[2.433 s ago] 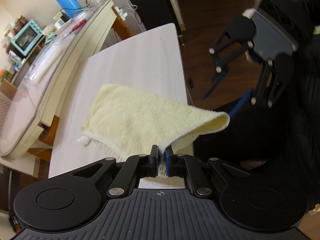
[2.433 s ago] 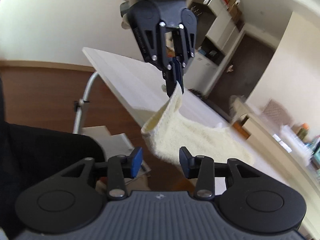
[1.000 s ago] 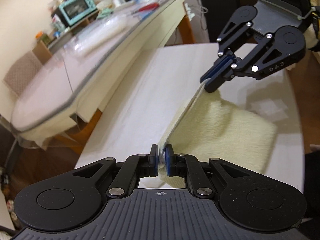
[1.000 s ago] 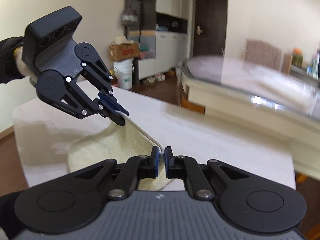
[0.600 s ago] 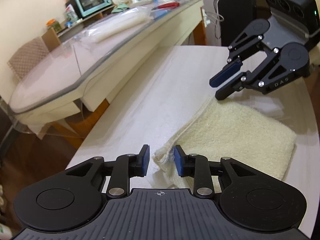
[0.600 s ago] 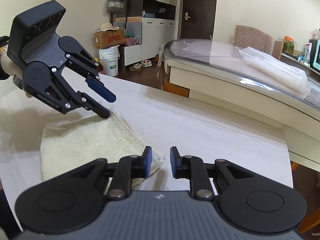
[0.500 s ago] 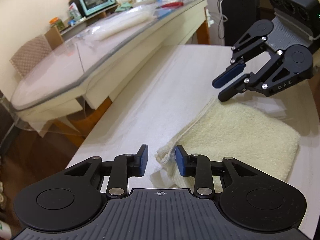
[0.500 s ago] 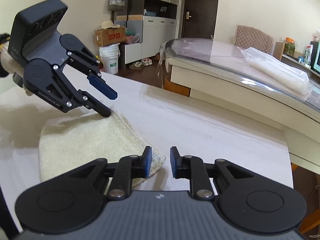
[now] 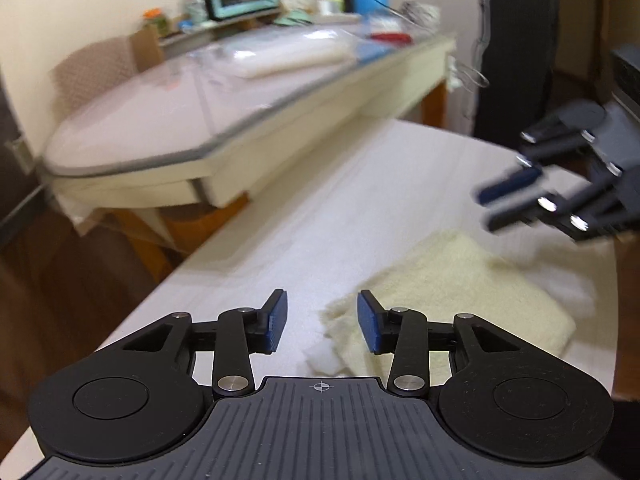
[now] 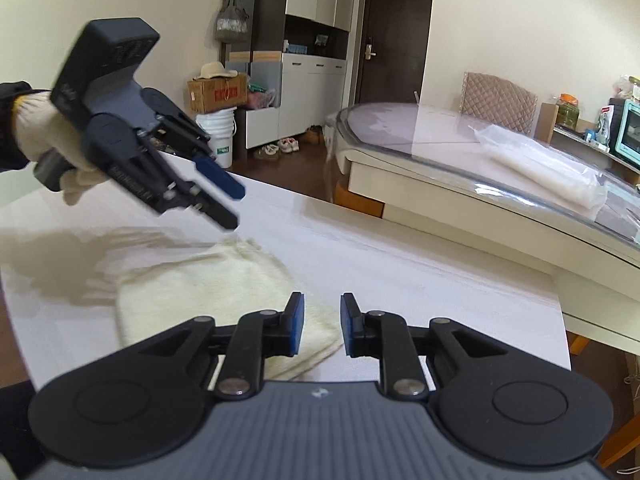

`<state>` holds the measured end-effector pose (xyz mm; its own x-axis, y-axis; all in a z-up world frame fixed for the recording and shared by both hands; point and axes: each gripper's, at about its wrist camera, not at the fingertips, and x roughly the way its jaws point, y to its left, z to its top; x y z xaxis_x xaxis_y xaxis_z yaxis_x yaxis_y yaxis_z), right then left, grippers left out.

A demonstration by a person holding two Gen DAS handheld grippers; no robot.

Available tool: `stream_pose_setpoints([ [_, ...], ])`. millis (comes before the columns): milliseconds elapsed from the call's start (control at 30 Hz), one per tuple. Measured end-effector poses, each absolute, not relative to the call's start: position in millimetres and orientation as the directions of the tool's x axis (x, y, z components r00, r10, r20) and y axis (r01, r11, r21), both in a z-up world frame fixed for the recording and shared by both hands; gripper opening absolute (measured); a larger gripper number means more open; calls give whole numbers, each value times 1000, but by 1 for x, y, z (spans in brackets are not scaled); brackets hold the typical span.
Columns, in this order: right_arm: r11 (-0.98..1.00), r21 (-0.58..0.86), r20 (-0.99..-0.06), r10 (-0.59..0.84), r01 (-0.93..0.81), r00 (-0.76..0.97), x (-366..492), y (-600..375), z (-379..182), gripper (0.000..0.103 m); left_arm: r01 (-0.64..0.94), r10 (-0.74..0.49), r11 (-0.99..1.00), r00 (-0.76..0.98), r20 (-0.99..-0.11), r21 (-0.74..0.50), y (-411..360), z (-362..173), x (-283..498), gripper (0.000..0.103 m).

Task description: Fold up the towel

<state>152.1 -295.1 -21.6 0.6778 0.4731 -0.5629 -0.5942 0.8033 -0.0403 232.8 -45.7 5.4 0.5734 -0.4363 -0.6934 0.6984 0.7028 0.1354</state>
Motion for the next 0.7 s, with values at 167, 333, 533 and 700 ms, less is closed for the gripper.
stream_pose_setpoints([
  [167, 782, -49, -576, 486, -621, 657, 118, -285, -24, 24, 690, -409, 705, 584, -701, 164, -41, 5, 204, 42],
  [333, 786, -22, -587, 490, -618, 644, 98, -280, -31, 24, 697, -411, 696, 583, -701, 172, -47, -9, 155, 43],
  [533, 809, 13, -570, 489, -588, 660, 87, -279, -31, 25, 655, -380, 734, 612, -693, 177, -55, -23, 136, 45],
  [700, 783, 22, -565, 523, -622, 638, 78, -267, -30, 25, 634, -380, 758, 621, -686, 154, -58, -29, 128, 47],
])
